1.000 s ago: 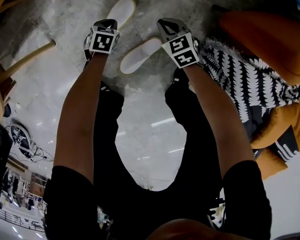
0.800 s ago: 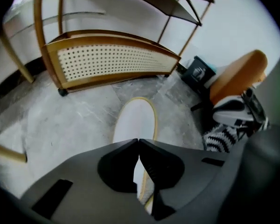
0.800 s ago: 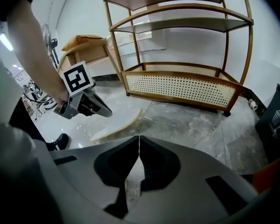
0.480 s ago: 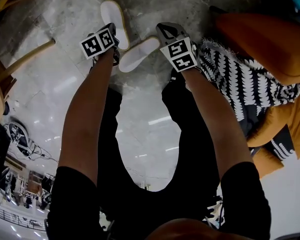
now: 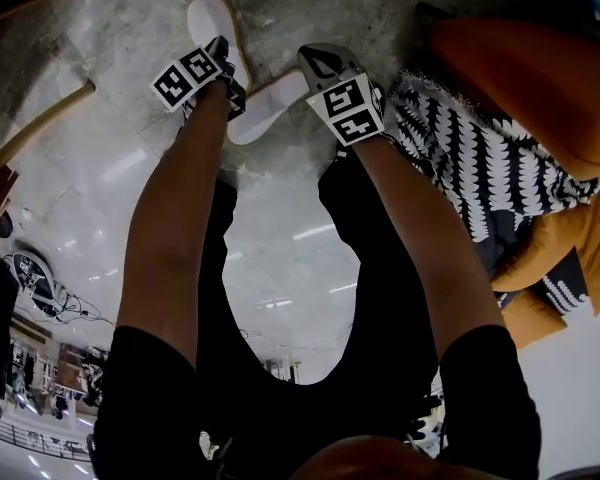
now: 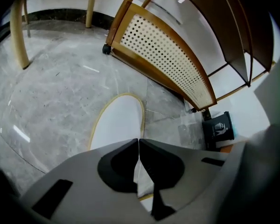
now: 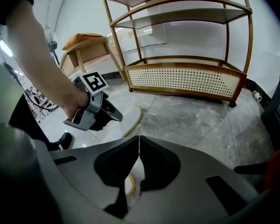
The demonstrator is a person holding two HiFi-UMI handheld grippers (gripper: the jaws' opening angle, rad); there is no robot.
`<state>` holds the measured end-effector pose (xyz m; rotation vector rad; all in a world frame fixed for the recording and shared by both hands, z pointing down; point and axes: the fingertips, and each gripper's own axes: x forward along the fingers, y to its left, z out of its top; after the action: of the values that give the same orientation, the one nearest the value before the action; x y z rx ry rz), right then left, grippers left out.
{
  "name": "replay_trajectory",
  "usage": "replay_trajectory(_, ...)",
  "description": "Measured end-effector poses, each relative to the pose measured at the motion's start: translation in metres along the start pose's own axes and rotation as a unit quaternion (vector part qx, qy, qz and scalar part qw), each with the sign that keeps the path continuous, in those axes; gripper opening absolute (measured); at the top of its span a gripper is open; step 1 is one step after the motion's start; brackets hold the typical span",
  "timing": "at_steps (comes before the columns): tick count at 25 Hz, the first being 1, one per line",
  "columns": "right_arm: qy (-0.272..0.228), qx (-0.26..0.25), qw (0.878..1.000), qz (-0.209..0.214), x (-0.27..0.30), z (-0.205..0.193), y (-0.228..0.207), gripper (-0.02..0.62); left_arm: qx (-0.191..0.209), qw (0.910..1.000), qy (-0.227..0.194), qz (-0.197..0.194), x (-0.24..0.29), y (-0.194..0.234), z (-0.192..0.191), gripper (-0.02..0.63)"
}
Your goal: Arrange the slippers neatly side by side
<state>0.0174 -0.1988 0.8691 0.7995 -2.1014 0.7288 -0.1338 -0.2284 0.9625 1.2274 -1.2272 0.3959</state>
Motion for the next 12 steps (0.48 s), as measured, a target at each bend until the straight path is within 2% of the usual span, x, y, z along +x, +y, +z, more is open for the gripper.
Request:
replay_trajectory(4,0.001,0.008,1.000,-0.006,0.000,-0.002,-0.005,0.032,-0.068,0.9972,-0.026,-0.014,0.001,0.001,0.007,0.023)
replay_trajectory(5,0.001,0.009,1.000,-0.007,0.000,-0.002,-0.006,0.032,-0.075,0.9967,-0.026,-0.018,0.003,-0.001,0.008,0.023)
replay_trajectory(12,0.002,0.016,1.000,-0.003,0.002,-0.002,-0.005,0.032,-0.024,0.9994,0.007,-0.023,0.011,-0.013,0.006,0.023)
